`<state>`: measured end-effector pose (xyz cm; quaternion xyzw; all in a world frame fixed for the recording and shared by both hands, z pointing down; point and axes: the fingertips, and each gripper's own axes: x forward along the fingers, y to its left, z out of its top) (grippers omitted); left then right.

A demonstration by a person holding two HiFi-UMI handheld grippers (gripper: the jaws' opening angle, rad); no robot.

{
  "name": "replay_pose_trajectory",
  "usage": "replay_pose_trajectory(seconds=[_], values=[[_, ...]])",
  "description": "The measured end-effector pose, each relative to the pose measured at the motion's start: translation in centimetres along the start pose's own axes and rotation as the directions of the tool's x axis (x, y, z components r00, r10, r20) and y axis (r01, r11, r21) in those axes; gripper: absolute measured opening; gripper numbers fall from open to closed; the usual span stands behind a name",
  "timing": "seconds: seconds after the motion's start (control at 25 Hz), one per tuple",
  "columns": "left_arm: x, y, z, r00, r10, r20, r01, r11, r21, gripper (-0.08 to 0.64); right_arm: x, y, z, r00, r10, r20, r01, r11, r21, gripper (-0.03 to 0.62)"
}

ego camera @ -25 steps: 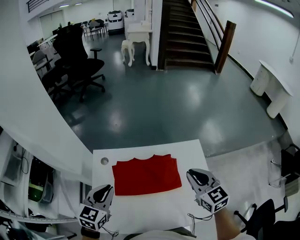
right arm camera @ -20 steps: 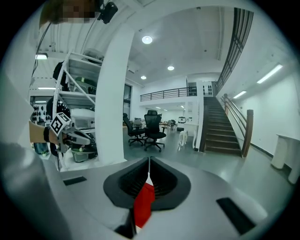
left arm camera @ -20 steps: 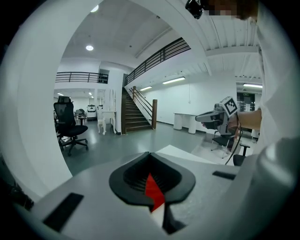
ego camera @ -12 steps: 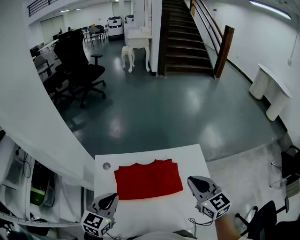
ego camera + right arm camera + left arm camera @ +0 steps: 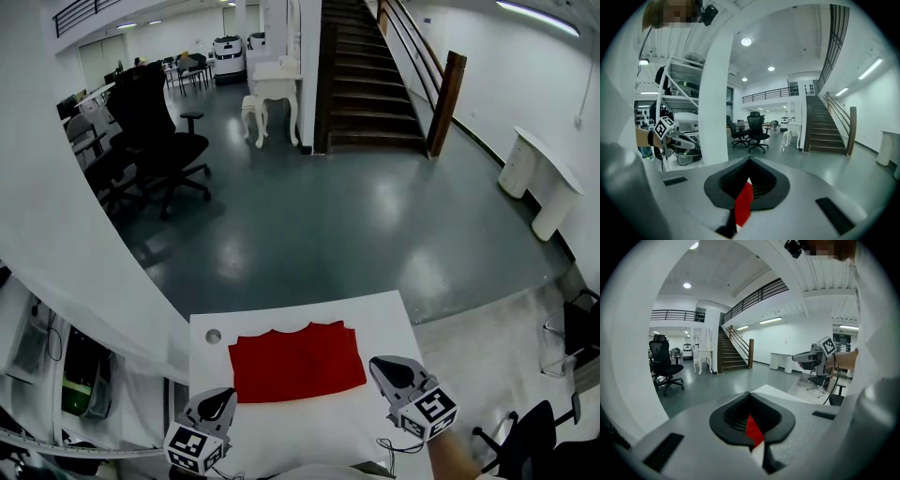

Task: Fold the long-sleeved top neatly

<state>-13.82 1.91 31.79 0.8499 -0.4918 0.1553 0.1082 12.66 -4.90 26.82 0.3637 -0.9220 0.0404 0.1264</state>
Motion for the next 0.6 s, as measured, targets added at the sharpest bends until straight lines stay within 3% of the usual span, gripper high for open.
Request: replay_pose_trajectory(seconds=[0.6], values=[[1.1,-0.5,0.7,1.000,0.006,-0.006,-0.006,1.000,0.014,0.009,-0.5,-1.1,-0.3,1.000,0.012,0.007,-0.012,1.000,-0.002,0.011]])
